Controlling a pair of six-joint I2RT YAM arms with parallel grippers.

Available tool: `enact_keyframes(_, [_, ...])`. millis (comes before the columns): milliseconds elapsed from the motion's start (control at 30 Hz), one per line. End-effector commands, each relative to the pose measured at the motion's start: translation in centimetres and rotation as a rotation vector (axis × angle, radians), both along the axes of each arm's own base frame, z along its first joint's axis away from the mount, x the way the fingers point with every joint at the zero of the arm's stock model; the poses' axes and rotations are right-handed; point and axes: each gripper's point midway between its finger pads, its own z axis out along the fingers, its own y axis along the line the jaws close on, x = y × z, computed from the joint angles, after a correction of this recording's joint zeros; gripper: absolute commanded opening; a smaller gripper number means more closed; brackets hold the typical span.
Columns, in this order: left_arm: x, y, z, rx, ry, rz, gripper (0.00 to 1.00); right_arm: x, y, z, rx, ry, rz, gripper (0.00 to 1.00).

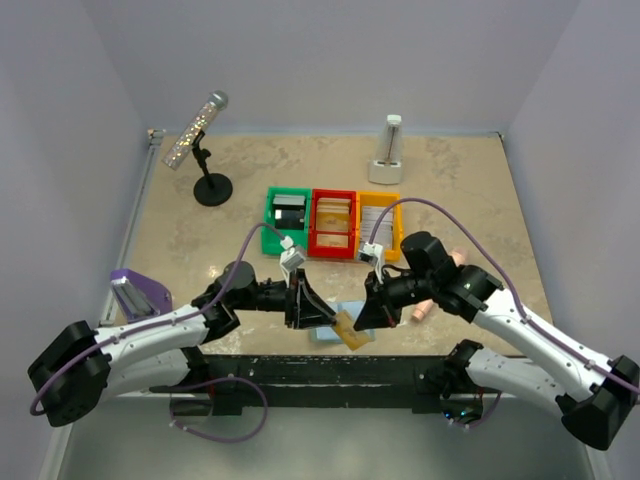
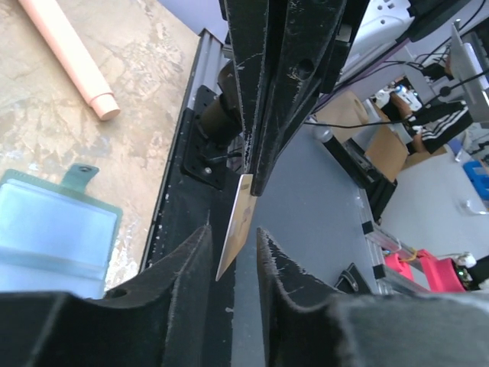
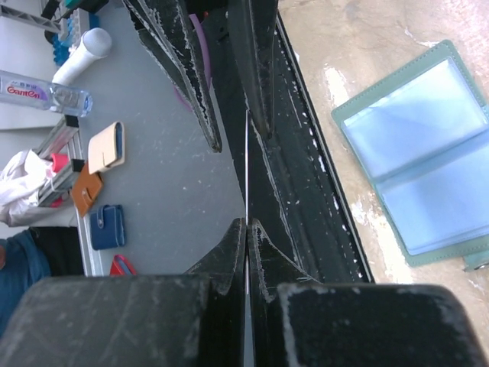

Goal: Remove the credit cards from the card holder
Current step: Place the credit card in the storage box.

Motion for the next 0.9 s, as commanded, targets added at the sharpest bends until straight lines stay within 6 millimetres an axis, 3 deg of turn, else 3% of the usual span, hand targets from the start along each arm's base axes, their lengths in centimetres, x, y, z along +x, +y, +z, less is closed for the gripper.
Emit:
enact_keyframes(0, [-1.0, -0.2, 1.0, -0.053, -0.025, -0.072, 0.29, 0.0, 0.8, 2.4, 0.069, -0.042, 0.045, 0.00])
enact_keyframes(233, [-1.2, -0.4, 0.8, -0.052, -0.018, -0.097, 0.16, 0.1, 0.9, 2.6, 0.070, -0.041, 0.050, 0.00])
enact_keyframes(333, [-1.2, -0.5, 0.6, -0.048, -0.010, -0.098, 0.00, 0.1, 1.0, 2.5, 0.067, -0.037, 0.051, 0.00])
enact_keyframes(367, [-1.1, -0.5, 0.5, -0.045, -0.005, -0.092, 0.00, 0.1, 1.1, 2.5, 0.067, -0.033, 0.049, 0.00])
enact_keyframes(533, [-1.0, -0.3, 0.3, -0.064, 0.000, -0.068, 0.00, 0.3, 1.3, 2.9, 0.105, -0.033, 0.018, 0.20])
enact_keyframes(700, [-1.1, 0.1, 0.8, -0.105, -0.012, -0.048, 0.00, 0.6, 1.8, 3.8, 0.167, -0.028, -0.019, 0.22])
enact_keyframes(867, [-1.0, 0.4, 1.4, -0.139, -0.021, -0.028, 0.00, 0.5, 2.0, 3.5, 0.166, -0.003, -0.014, 0.20])
